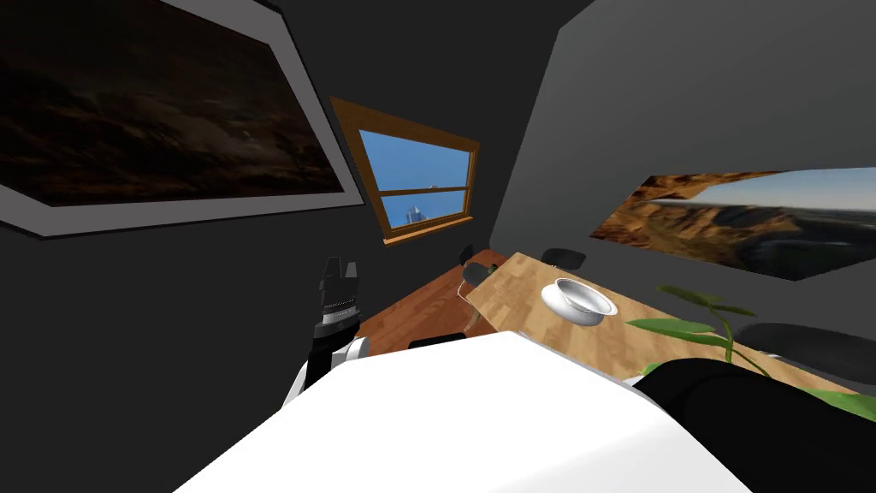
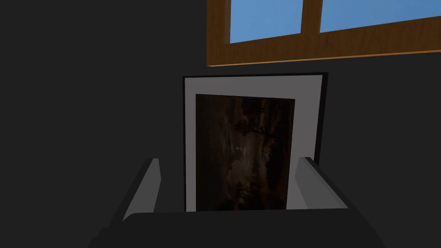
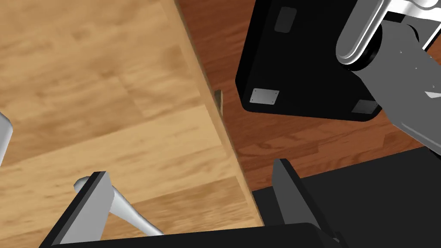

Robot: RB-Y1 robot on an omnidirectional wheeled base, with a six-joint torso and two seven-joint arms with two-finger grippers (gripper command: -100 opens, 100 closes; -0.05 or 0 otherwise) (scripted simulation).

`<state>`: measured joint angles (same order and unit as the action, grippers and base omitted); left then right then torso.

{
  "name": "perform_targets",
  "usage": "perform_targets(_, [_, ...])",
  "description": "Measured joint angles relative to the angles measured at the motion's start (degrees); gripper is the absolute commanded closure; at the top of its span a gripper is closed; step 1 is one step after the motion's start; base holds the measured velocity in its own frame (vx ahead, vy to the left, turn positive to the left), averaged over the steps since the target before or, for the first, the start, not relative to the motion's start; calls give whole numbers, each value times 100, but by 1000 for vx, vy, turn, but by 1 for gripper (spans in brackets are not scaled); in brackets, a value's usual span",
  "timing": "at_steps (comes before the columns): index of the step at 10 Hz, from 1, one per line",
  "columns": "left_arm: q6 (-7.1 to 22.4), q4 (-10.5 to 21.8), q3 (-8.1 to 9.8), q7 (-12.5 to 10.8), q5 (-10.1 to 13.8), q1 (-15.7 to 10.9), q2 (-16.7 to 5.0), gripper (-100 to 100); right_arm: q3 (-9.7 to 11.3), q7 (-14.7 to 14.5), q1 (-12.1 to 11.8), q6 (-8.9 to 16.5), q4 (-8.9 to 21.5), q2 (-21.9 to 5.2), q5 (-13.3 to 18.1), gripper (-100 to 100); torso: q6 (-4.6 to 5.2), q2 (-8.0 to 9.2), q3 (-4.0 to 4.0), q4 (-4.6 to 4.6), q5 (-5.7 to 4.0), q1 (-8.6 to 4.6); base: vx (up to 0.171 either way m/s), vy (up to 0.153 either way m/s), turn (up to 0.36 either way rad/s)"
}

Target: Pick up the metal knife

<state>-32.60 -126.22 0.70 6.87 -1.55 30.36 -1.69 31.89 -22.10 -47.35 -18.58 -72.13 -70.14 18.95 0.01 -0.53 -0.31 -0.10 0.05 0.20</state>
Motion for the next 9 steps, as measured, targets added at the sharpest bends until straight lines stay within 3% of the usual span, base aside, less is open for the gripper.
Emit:
perform_targets(1, [0, 0, 0, 0, 0, 0, 0, 0, 78, -71, -63, 79, -13, -87, -1, -100, 2, 6, 3, 1, 1, 7, 67, 5, 56])
perform_targets(4, [0, 0, 0, 0, 0, -1, 0, 0, 378, -149, 67, 194, 169, -169, 27, -100, 2, 25, 15, 6, 1, 6, 79, 5, 178])
perform_targets(9, [0, 0, 0, 0, 0, 0, 0, 0, 919, -398, 301, 330, 511, -119, 31, -100, 6, 28, 16, 6, 0, 7, 85, 0, 156])
